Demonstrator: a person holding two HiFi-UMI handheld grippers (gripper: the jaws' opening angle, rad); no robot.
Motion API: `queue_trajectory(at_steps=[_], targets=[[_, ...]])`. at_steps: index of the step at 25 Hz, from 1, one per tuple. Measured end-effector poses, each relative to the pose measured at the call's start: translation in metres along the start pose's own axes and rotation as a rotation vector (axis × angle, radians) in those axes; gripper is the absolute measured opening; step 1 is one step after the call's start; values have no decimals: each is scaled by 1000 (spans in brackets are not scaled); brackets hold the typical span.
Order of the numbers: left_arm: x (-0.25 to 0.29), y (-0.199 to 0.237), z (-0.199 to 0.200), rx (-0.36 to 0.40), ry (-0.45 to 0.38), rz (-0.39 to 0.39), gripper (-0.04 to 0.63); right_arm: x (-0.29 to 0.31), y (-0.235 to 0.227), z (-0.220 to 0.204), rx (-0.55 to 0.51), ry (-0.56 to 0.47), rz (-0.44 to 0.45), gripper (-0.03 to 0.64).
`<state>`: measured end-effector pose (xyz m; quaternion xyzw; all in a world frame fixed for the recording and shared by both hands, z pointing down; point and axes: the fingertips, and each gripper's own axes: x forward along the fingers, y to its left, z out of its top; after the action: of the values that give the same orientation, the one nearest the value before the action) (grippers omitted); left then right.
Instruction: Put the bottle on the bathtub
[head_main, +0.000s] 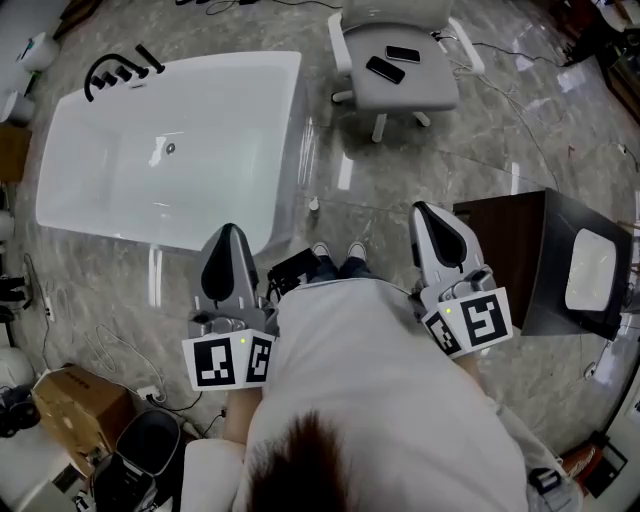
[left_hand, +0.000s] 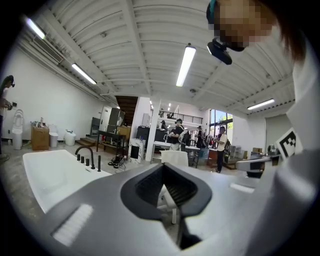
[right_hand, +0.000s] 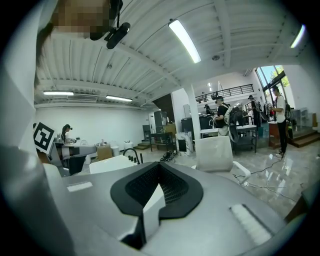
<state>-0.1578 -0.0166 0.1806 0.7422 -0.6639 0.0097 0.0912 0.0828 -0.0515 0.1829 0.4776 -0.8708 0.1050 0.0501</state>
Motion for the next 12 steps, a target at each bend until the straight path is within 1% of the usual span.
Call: queue_trajectory(at_steps=[5,7,12], targets=[[2,-9,-16,-18,49,-19,48,-1,7,-8,22,15,14,-2],[7,-10,-18,-30,54,-24,48,1,7,-7,24,16,17,-2],[16,-10,-18,-28,59,-40,48,7,2,-6,19,16,10,-2]])
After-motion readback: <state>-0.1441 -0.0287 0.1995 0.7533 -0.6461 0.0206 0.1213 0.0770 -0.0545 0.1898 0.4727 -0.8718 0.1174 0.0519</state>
